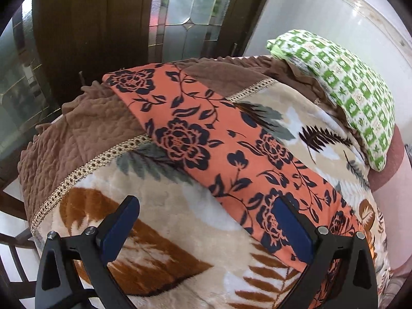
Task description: Fold small clothes
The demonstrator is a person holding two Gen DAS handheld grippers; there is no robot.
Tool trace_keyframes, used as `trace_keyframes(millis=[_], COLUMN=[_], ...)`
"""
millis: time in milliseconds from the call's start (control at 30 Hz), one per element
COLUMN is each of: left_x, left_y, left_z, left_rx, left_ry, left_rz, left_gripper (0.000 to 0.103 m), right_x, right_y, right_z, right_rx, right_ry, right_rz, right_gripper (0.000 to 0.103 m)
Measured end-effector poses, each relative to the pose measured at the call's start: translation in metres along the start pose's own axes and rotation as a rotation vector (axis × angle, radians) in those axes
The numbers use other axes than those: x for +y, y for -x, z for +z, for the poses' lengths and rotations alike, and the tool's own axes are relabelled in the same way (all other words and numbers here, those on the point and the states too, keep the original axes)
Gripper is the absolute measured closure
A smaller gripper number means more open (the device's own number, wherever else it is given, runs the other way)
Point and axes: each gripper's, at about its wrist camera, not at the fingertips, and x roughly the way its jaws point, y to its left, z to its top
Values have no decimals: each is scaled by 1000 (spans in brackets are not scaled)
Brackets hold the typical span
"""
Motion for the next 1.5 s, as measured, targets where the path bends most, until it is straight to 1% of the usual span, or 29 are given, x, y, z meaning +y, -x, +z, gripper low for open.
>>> trace_keyframes(millis=[67, 100, 133, 200, 233, 300, 333, 367, 400, 433, 500, 533, 567, 600, 633, 700, 767, 800, 833, 867, 933, 1000, 1067, 1133, 1233, 1333, 1400, 1467, 1500], left_x=[4, 7, 10, 24, 28, 43, 52, 61, 69, 73, 83, 87, 91, 92, 92, 88, 87, 89, 89, 90, 90, 88, 90, 94, 99, 104, 107, 110, 111], left_y=[1, 1, 1, 1, 1, 0, -1, -2, -3, -4, -6, -8, -11, -13, -15, -23, -32, -37, -39, -43, -49, -54, -60, -63, -67, -75, -78, -81, -84], left_z=[2, 4, 6, 12, 14, 20, 23, 26, 29, 30, 34, 35, 37, 37, 38, 39, 39, 39, 38, 38, 39, 39, 39, 39, 44, 54, 63, 70, 74], left_rx=[-4, -8, -10, -14, -16, -23, -23, -23, -24, -27, -26, -22, -14, -8, -5, 22, 39, 48, 52, 60, 53, 45, 52, 44, 27, 21, -20, -51, -68], left_ry=[10, 19, 27, 70, 85, 130, 153, 175, 196, 204, 218, 228, 244, 251, 250, 236, 274, 311, 332, 362, 405, 423, 458, 508, 538, 573, 588, 598, 598], left_rz=[4, 9, 13, 22, 26, 45, 54, 58, 58, 60, 54, 33, -19, -53, -72, -148, -218, -262, -286, -324, -389, -421, -423, -450, -474, -500, -520, -499, -495], left_gripper=[0, 0, 0, 0, 0, 0, 0, 0, 0, 0, 0, 0, 0, 0, 0, 0, 5, 10, 14, 17, 32, 35, 35, 35, 35, 35, 35, 41, 52], right_x=[-44, -59, -74, -92, -93, -86, -79, -68, -61, -56, -54, -54, -57, -68, -77, -94, -96, -97, -96, -96, -102, -112, -119, -120, -118, -123, -126, -129, -130], right_y=[24, 30, 34, 32, 22, -14, -21, -17, -14, -9, 8, 9, 12, 17, 19, 29, 38, 44, 51, 55, 55, 59, 58, 56, 54, 54, 53, 53, 54], right_z=[-4, -4, -2, -1, 0, 3, -1, -3, -5, -10, -30, -37, -46, -57, -65, -82, -94, -100, -108, -113, -124, -130, -130, -125, -119, -119, -118, -117, -117], right_rx=[-115, -155, -190, -204, -178, -52, -65, -116, -133, -170, -269, -278, -275, -269, -263, -253, -239, -228, -217, -205, -181, -199, -188, -172, -149, -143, -137, -134, -134], right_ry=[-160, -223, -285, -338, -324, -263, -220, -161, -133, -129, -132, -121, -117, -128, -150, -220, -225, -206, -174, -145, -110, -141, -173, -183, -191, -226, -249, -274, -280], right_rz=[8, 4, 7, 8, -17, -90, -149, -193, -206, -195, -144, -150, -163, -149, -109, -34, -3, -9, -12, -10, 3, 53, 80, 87, 92, 116, 135, 150, 154], right_gripper=[39, 40, 45, 47, 47, 46, 47, 47, 48, 48, 48, 48, 48, 48, 48, 48, 48, 48, 48, 47, 47, 47, 47, 47, 46, 46, 46, 46, 46])
